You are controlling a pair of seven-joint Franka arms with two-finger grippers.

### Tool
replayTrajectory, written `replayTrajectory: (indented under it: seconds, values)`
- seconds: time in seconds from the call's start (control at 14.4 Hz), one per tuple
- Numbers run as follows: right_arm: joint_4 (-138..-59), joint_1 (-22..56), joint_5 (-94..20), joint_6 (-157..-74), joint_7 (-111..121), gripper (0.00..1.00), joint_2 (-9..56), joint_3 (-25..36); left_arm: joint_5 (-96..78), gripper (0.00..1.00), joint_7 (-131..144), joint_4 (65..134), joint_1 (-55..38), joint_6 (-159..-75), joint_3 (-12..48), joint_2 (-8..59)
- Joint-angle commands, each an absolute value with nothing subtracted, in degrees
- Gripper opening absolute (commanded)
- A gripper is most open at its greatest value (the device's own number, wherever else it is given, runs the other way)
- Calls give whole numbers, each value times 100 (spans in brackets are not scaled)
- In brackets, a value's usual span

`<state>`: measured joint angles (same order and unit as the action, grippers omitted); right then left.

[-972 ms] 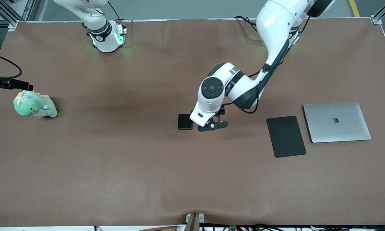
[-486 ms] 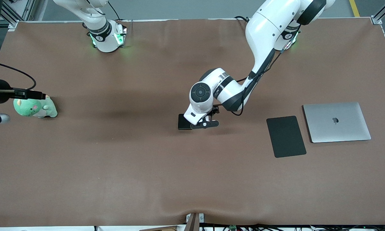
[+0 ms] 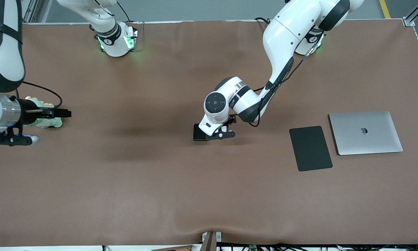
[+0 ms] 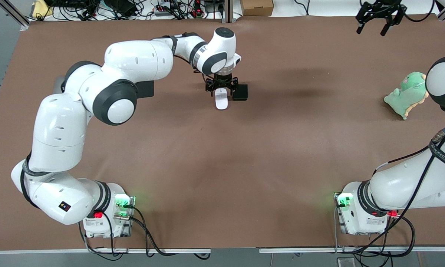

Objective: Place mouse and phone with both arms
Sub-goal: 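Grasp the white mouse with the left gripper while the right gripper reaches out, then carry the mouse to the pad while the right gripper reaches the phone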

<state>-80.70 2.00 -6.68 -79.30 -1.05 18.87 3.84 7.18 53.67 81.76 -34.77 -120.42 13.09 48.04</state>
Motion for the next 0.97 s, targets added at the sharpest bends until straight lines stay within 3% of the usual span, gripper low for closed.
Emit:
replayTrajectory:
  seconds: [0.0,0.28,0.35,0.56,0.62,0.69,0.76,0.9]
  values:
    - [-8007,368,-948,-7971,-447,100,1986,404,905,100,5528,8130,-3560,-12146,1248,4922]
    - [-8016,851,-1028,-8165,-1053,100,2065,404,914,100,5625,8226,-3560,-12146,1248,4931]
    - [-8024,974,-1028,-8217,-1220,100,2109,404,914,95,5625,8227,-3560,-12138,1257,4931]
    - [-8033,1239,-1037,-8341,-1450,100,2206,404,914,54,5625,8235,-3551,-12120,1257,4896]
    - [-8033,1291,-1037,-8393,-1459,100,2258,396,914,38,5599,8235,-3507,-12077,1257,4843]
    - [-8033,1370,-1089,-8446,-1459,100,2285,396,914,14,5581,8218,-3472,-12007,1257,4799]
    - [-8033,1449,-1142,-8472,-1459,100,2337,396,914,0,5572,8209,-3419,-11928,1248,4703]
    - [-8033,1590,-1195,-8604,-1625,100,2417,396,923,0,5485,8209,-3148,-11612,1248,4361]
